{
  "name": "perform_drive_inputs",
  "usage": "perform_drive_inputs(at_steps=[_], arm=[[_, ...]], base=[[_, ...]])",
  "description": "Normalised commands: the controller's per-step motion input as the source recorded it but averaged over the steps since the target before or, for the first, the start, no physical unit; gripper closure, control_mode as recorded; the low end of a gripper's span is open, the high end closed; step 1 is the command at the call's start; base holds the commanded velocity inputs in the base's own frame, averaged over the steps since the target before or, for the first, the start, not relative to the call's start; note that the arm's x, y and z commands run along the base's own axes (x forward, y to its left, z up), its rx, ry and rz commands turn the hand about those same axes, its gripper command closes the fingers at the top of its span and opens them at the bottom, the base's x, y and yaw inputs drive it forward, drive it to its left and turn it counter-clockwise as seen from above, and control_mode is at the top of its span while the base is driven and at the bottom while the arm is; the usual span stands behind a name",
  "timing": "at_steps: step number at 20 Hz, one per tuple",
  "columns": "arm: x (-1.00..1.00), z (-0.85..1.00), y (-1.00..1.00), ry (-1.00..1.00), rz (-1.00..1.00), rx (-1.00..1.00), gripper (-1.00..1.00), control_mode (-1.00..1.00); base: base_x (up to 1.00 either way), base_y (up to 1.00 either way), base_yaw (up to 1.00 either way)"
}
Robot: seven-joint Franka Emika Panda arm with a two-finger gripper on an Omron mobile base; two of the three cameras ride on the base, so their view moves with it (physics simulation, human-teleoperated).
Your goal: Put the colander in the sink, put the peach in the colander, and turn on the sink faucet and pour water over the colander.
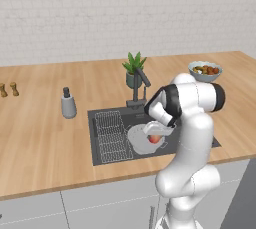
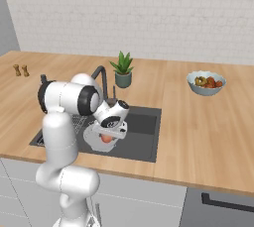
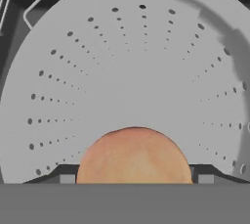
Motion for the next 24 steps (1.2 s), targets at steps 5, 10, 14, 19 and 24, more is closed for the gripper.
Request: perform_drive_inputs(at_steps=[5, 10, 14, 19, 24], arm=[[0.04, -0.05, 0.0, 0.0, 0.0, 0.0, 1.0, -1.0], [0.0, 0.0, 0.01, 0.0, -0.01, 0.0, -1.0, -1.0], [0.0, 0.06, 0.0, 0.0, -0.01, -0.01, -1.0, -1.0], [0.0, 0.16, 0.0, 0.0, 0.0, 0.0, -1.0, -1.0], [0.0, 0.15, 0.04, 0.0, 0.0, 0.0, -1.0, -1.0]], base=[[0.0, 0.0, 0.0], [0.0, 0.0, 0.0], [0.0, 0.0, 0.0], [0.0, 0.0, 0.0], [0.0, 0.0, 0.0]])
